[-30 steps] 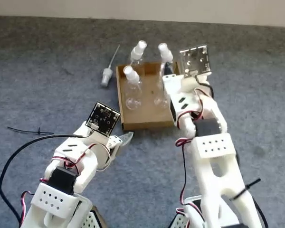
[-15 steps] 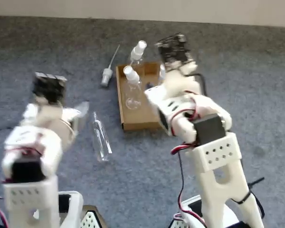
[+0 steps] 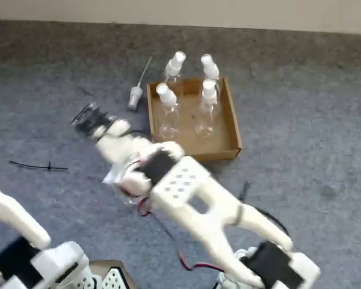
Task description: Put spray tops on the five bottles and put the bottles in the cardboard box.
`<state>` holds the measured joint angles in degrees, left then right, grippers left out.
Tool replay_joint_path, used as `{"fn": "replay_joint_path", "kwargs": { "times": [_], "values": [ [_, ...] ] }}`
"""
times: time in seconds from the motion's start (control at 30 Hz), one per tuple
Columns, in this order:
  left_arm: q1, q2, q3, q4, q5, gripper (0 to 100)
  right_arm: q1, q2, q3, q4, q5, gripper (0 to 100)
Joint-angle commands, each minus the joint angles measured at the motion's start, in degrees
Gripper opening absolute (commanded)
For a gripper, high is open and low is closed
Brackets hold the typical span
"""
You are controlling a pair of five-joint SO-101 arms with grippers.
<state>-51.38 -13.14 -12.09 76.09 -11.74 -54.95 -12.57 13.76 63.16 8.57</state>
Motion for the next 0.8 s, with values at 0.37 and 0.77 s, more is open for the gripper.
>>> {"fn": "replay_joint_path", "kwargs": {
  "times": [0.37, 0.77],
  "values": [
    [-7.7, 15.2, -6.3, -8.2, -0.5, 31, -3.8, 19.0, -3.6, -14.6, 0.3, 23.9],
    [-7.6, 15.3, -6.3, -8.2, -0.4, 31, -3.6, 15.6, -3.6, -14.6, -1.8, 23.8]
  ]
}}
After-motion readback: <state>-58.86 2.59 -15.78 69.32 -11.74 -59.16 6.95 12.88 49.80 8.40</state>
